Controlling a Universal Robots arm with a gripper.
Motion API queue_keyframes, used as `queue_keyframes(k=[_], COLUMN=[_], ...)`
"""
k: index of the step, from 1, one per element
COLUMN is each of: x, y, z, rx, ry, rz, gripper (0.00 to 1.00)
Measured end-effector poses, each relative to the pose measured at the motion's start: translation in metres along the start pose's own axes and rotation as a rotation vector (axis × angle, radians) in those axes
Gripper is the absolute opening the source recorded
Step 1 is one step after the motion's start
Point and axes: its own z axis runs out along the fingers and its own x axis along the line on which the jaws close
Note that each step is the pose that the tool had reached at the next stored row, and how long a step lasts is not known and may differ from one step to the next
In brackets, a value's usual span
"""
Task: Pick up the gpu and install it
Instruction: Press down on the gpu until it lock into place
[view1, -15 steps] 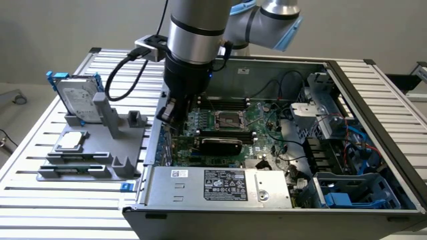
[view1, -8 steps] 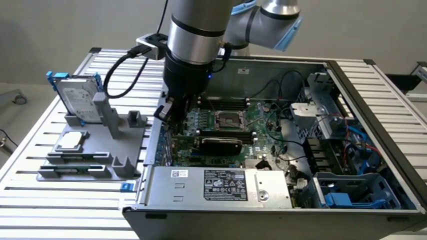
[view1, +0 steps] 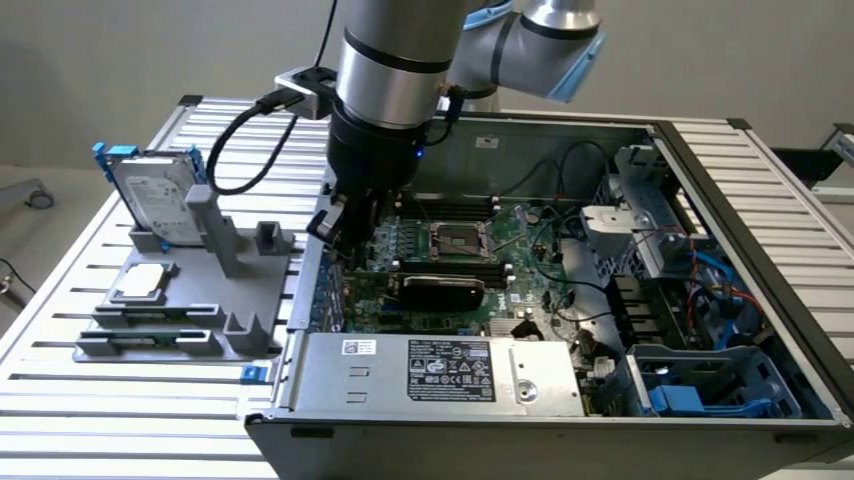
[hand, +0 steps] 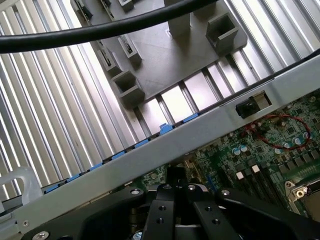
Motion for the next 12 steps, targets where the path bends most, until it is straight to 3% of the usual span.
queue_keyframes(k=[10, 12], x=[-0.0031, -0.0032], y=[-0.0012, -0.0013], z=[-0.0007, -0.0006], rx=[0.0035, 0.0057], ry=[0.0079, 0.0122], rz=[0.013, 0.017], gripper=[0.11, 0.11])
